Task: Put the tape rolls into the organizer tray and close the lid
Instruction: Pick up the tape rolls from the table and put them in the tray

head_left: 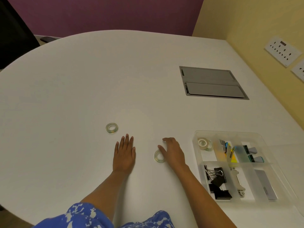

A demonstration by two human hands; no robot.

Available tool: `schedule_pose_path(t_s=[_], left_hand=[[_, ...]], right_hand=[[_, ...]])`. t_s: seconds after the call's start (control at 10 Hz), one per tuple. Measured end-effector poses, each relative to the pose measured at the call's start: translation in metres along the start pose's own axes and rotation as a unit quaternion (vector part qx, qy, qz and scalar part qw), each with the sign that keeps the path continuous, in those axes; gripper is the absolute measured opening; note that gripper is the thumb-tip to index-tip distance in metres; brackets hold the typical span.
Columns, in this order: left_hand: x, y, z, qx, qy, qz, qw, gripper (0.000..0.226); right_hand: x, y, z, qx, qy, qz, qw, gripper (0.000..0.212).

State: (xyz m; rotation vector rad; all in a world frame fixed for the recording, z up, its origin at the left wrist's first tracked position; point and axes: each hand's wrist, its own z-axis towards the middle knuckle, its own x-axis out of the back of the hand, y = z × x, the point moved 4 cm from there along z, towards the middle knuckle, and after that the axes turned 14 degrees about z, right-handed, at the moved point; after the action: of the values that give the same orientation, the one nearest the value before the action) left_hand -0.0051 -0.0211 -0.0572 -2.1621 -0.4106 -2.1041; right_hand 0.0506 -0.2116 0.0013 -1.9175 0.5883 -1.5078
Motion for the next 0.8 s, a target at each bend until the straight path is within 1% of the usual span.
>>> schedule_pose_path(t_s=[0.1,0.2,0.3,0.4,0.5,0.6,0.7,0.8], left_hand=[[0.0,0.0,0.0,0.001,-0.003,0.002,1.0,0.052],[0.0,0.0,-0.001,0.002,-0.005,0.009,1.0,0.052],[0.0,0.0,-0.003,0.003,-0.005,0.009,1.0,0.052],[0.001,0.0,-0.005,-0.001,-0.008,0.012,1.0,0.052],[0.002,0.0,-0.007,-0.001,-0.008,0.01,1.0,0.052],[0.002,0.0,-0.009,-0.004,-0.01,0.006,1.0,0.052],[0.003,0.0,-0.01,-0.005,-0.012,0.002,1.0,0.052],[0.003,0.0,-0.009,-0.006,-0.015,-0.003,1.0,0.052]], right_hand=[[-0.014,0.005,-0.009,0.033,-0.039,-0.024,0.998,0.059],[-0.02,0.007,-0.015,0.054,-0.06,-0.055,0.995,0.063],[-0.024,0.01,-0.019,0.076,-0.084,-0.082,0.99,0.065],[-0.026,0.014,-0.026,0.095,-0.096,-0.082,0.987,0.057],[-0.023,0.015,-0.028,0.103,-0.073,-0.048,0.991,0.044],[-0.016,0.011,-0.024,0.108,-0.058,-0.029,0.992,0.038],[-0.006,0.006,-0.019,0.103,-0.041,-0.005,0.994,0.037],[0.023,-0.001,-0.012,0.085,0.024,0.055,0.995,0.035]])
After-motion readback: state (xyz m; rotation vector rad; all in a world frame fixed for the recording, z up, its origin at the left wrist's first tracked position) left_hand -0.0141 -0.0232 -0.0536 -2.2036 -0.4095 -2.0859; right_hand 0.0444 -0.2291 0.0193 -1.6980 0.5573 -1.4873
